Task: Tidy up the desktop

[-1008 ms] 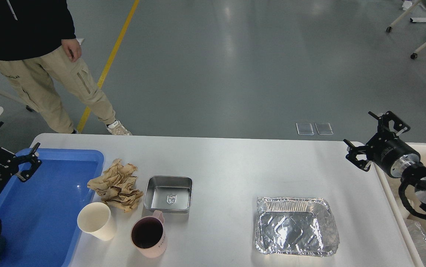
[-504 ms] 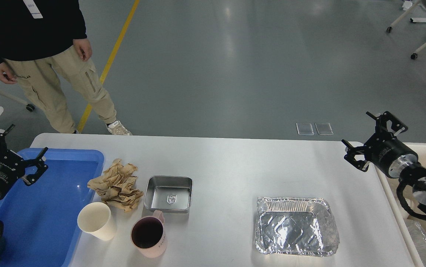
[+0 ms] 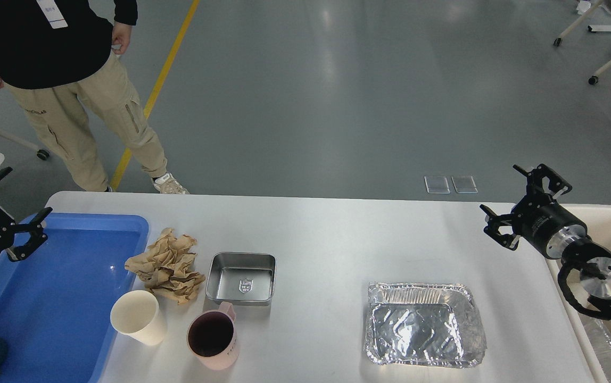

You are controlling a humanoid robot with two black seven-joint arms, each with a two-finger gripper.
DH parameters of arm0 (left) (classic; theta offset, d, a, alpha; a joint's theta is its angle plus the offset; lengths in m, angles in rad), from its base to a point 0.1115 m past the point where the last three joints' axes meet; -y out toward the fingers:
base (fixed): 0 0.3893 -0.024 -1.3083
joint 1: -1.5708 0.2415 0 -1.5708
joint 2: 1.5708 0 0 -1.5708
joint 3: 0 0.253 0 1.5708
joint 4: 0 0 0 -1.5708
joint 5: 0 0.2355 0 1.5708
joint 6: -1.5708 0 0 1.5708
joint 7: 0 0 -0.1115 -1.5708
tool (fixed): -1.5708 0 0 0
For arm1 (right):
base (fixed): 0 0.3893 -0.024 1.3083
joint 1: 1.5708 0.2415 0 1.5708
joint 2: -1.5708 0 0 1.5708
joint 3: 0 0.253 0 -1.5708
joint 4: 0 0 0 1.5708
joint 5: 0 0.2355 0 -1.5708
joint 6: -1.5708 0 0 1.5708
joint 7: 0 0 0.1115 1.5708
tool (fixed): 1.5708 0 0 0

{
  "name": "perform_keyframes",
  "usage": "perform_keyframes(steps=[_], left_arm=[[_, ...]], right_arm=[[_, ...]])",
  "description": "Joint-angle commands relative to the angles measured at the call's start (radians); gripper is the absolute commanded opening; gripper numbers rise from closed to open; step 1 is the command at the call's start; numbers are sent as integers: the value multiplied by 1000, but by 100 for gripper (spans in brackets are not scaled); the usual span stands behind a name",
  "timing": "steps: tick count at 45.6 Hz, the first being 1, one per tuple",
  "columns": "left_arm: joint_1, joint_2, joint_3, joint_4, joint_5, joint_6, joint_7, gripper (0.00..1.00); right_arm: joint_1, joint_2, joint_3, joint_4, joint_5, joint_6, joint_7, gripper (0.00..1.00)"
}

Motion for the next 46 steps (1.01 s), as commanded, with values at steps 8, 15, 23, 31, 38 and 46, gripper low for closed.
perform_keyframes(steps=[8, 15, 23, 31, 38, 46], left_arm=[[32, 138, 54, -165, 214, 50, -2, 97], [74, 242, 54, -263, 284, 65, -65, 97], [120, 384, 54, -343, 430, 79, -114, 97], [169, 503, 54, -383, 440, 84, -107, 97], [175, 560, 55, -416, 463, 149, -87, 97], [194, 563, 86, -438, 467, 248, -47, 97]], right_arm=[[7, 0, -1, 4, -8, -3, -1, 100], [9, 0, -1, 9, -8, -12, 0, 100], [9, -8, -3, 7, -9, -11, -2, 100], [0, -11, -3, 9, -9, -11, -2, 100], [-5, -10, -3, 10, -9, -12, 0, 100], [-5, -11, -3, 21, -9, -14, 0, 100]])
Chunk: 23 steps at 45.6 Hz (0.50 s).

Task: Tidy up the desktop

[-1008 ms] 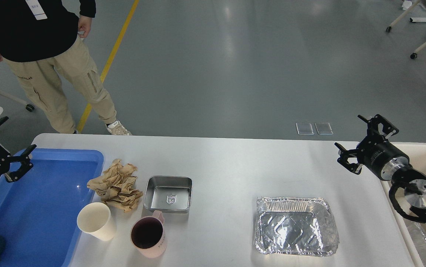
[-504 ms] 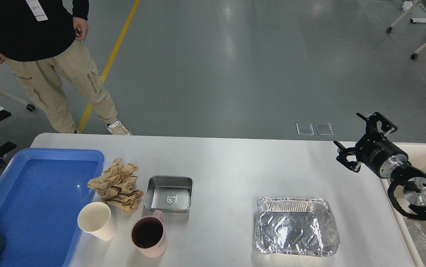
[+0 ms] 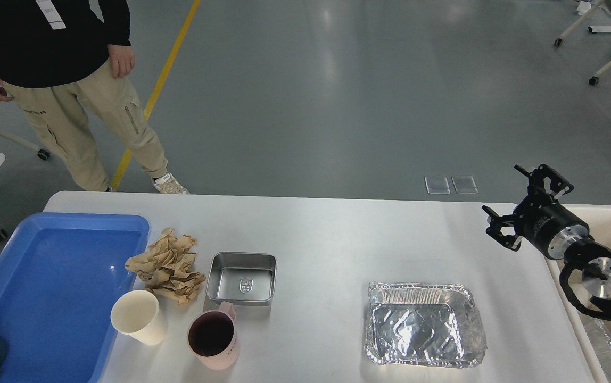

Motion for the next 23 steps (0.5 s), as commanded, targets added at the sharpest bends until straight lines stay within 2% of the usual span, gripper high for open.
perform_keyframes(steps=[1, 9, 23], left_arm=[[16, 1, 19, -11, 7, 44, 13, 97], [31, -13, 30, -11, 54, 43, 1, 97], [31, -63, 28, -10, 50, 34, 15, 97]], right_arm=[[0, -2, 0, 11, 0, -1, 0, 100], [-11, -5, 0, 16, 0, -3, 0, 100], [-35, -53, 3, 48, 2, -3, 0, 100]])
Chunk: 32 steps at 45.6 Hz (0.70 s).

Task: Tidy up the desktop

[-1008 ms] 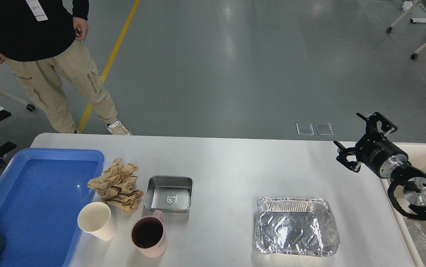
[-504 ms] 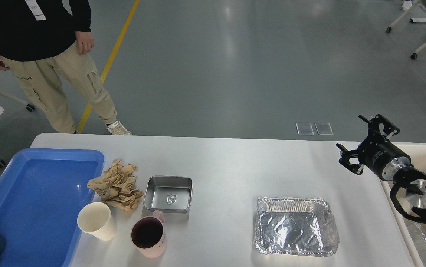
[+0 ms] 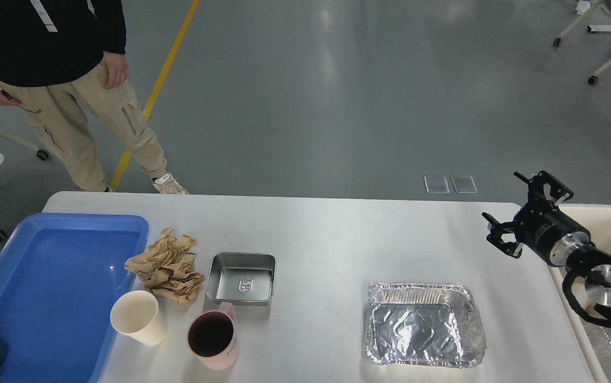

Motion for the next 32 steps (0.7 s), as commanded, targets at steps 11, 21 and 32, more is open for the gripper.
perform_keyframes(steps=[11, 21, 32], left_arm=[[5, -57, 7, 11, 30, -28, -44, 97], [-18, -44, 102, 8, 397, -47, -138, 97], [-169, -86, 162, 6, 570, -119, -150, 97]], right_arm=[[-6, -37, 1, 19, 1, 0, 0, 100], [-9, -26, -1, 24, 0, -12, 0, 100], [-9, -20, 1, 25, -3, -14, 0, 100]])
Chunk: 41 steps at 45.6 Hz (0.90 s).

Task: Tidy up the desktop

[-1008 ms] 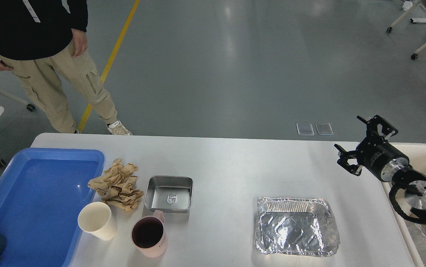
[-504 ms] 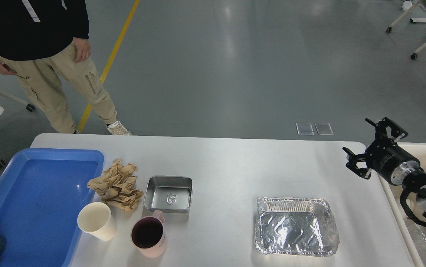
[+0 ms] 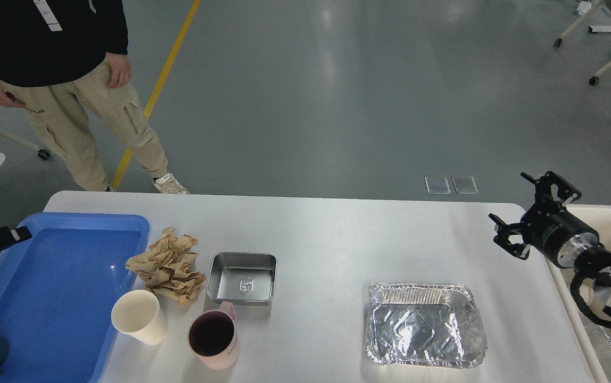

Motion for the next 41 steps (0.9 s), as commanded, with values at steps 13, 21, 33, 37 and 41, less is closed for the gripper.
perform_keyframes(steps=[13, 21, 33, 37, 41], left_arm=[[-402, -62, 313, -2, 179, -156, -13, 97], [-580, -144, 483, 4, 297, -188, -14, 97], [-788, -308, 769, 4, 466, -193, -16, 97], [-870, -352, 873, 6, 488, -195, -37, 97], [-950, -391, 976, 6, 497, -195, -69, 97]], right_arm=[[5, 8, 1, 0, -13, -2, 0, 100], [6, 8, 3, 0, -13, 0, 0, 100], [17, 16, 1, 0, -35, -6, 0, 100], [18, 22, 1, 0, -36, -11, 0, 100], [18, 20, 1, 0, -36, -12, 0, 100]])
